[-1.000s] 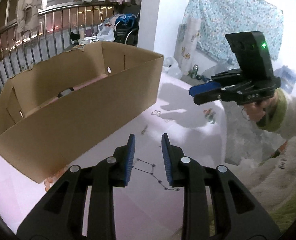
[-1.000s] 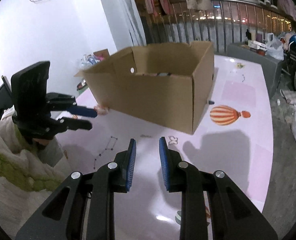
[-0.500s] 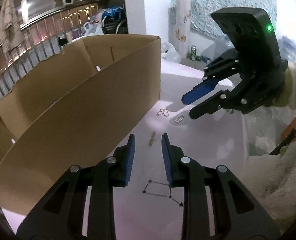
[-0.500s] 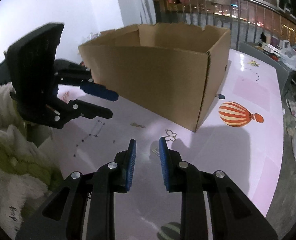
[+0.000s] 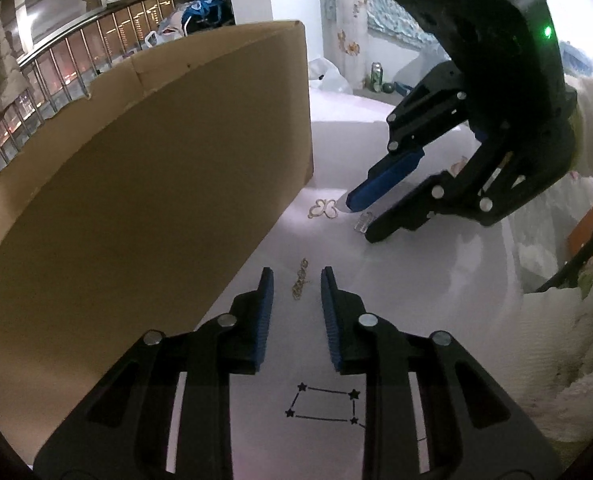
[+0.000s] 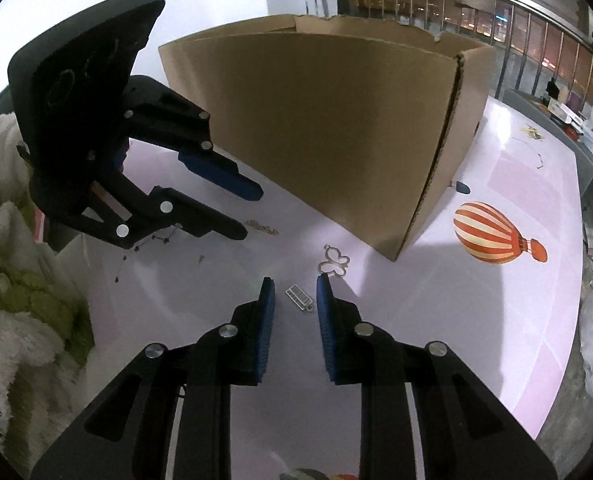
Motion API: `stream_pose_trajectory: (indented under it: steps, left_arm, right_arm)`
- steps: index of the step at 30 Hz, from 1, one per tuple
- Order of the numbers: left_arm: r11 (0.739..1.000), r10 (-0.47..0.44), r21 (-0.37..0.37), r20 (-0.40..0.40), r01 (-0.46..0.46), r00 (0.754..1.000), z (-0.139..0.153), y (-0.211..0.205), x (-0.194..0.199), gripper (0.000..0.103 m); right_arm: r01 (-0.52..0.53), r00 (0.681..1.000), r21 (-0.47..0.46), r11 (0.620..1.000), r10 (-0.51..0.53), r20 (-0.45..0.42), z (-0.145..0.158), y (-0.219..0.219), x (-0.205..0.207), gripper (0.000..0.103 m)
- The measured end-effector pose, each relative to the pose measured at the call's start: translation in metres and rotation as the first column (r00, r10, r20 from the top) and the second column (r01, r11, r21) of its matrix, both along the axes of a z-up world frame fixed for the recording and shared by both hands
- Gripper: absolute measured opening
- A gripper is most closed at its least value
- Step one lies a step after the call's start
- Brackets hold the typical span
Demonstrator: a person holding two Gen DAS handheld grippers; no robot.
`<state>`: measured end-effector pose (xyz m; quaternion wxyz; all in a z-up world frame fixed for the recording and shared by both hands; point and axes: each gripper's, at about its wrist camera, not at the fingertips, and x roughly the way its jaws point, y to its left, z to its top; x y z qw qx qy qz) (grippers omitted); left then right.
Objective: Organize jewelry
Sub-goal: 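Close the left gripper on the gold earring while the right gripper closes on the silver rectangular charm, then lift both held pieces with both grippers toward the box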
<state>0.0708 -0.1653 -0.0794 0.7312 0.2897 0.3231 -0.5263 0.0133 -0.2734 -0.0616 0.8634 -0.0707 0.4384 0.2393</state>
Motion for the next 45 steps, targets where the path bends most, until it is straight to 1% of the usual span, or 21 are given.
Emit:
stream_pose_trajectory:
  steps: [6,10,11,14,20,25,31,39,41,42,45]
  left_arm:
    - [1.000,0.000,-0.009,-0.015,-0.001,1.000,-0.003,-0.004,0.003,0.016]
    - [1.000,-0.008,-0.014,-0.029,0.008,1.000,-0.004,-0.004,0.004,0.010]
    - [1.000,-0.011,-0.014,-0.030,0.010,0.999,-0.005,-0.003,0.004,0.008]
    - [1.000,-0.019,-0.014,-0.036,0.019,0.999,-0.005,-0.004,0.003,0.002]
    - [1.000,-0.018,-0.010,-0.028,0.018,0.999,-0.005,-0.004,0.002,0.001]
    - [1.000,-0.009,-0.022,-0.042,0.008,0.999,-0.005,-0.001,0.001,0.000]
    - [0.999,-0.004,-0.050,-0.047,0.002,0.999,0.000,0.007,0.000,0.000]
    - [0.997,0.013,-0.077,-0.031,-0.015,0.999,0.008,0.023,-0.006,0.000]
    - [0.996,0.020,-0.082,-0.027,-0.022,0.999,0.011,0.027,-0.007,0.000]
    - [0.996,0.022,-0.085,-0.026,-0.024,0.999,0.013,0.029,-0.008,0.000]
    - [0.995,0.027,-0.091,-0.019,-0.029,0.999,0.018,0.031,-0.007,0.000]
  right_arm:
    - [-0.025,1.000,-0.017,1.000,0.025,-0.001,0.000,-0.001,0.000,0.016]
    - [-0.046,0.999,-0.020,0.999,0.046,-0.017,0.002,0.000,0.003,0.010]
    - [-0.052,0.998,-0.019,0.998,0.052,-0.022,0.003,-0.001,0.003,0.006]
    - [-0.059,0.998,-0.024,0.998,0.059,-0.026,0.003,0.001,0.002,0.005]
    - [-0.046,0.999,-0.011,0.999,0.046,-0.021,0.003,0.000,-0.001,0.005]
    - [-0.028,0.999,0.002,1.000,0.028,-0.016,0.003,-0.001,-0.005,0.005]
    - [-0.014,1.000,0.011,1.000,0.014,-0.005,0.009,-0.005,-0.012,0.005]
    - [-0.005,1.000,0.010,1.000,0.004,0.014,0.018,-0.011,-0.023,0.005]
    - [-0.002,1.000,0.008,1.000,0.002,0.019,0.020,-0.009,-0.020,0.005]
    - [-0.001,1.000,0.007,1.000,0.001,0.019,0.021,-0.005,-0.010,0.005]
    - [0.004,1.000,0.008,1.000,-0.005,0.029,0.027,-0.006,-0.012,0.005]
